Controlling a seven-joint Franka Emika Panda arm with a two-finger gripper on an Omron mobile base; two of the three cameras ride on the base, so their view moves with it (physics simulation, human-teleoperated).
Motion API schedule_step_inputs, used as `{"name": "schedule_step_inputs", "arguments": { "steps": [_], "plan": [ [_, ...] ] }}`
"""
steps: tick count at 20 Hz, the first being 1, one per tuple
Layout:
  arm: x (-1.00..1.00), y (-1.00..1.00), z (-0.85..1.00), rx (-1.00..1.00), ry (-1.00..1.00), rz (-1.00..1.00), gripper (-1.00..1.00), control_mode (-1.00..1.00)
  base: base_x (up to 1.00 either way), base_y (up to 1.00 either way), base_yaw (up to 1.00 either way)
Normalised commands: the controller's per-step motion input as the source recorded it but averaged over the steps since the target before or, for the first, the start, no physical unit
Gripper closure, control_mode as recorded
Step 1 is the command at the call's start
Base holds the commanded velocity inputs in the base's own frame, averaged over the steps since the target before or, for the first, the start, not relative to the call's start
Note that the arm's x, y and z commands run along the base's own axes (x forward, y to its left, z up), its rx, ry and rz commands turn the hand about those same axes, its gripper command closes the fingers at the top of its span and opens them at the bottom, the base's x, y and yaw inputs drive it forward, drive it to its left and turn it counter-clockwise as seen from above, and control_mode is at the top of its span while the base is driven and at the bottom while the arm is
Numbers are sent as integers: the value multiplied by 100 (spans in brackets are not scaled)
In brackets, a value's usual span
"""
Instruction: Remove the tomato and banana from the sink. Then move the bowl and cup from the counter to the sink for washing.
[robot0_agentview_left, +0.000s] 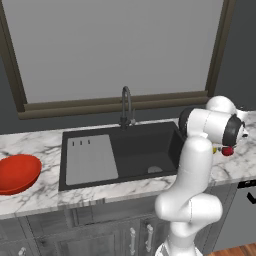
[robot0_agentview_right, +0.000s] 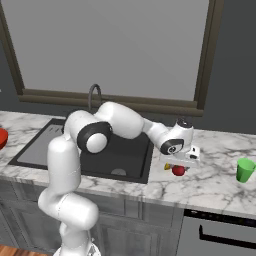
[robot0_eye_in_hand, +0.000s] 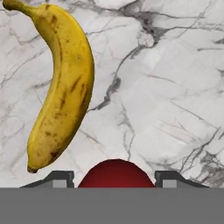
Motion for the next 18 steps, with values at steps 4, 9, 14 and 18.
{"name": "schedule_step_inputs", "arguments": {
  "steps": [4,9,14,18],
  "plan": [
    [5,0,-23,0,0,0,100,-100,0,0,0],
    [3,0,-23,0,0,0,100,-100,0,0,0],
    [1,0,-24,0,0,0,100,-100,0,0,0],
    [1,0,-24,0,0,0,100,-100,0,0,0]
  ]
}}
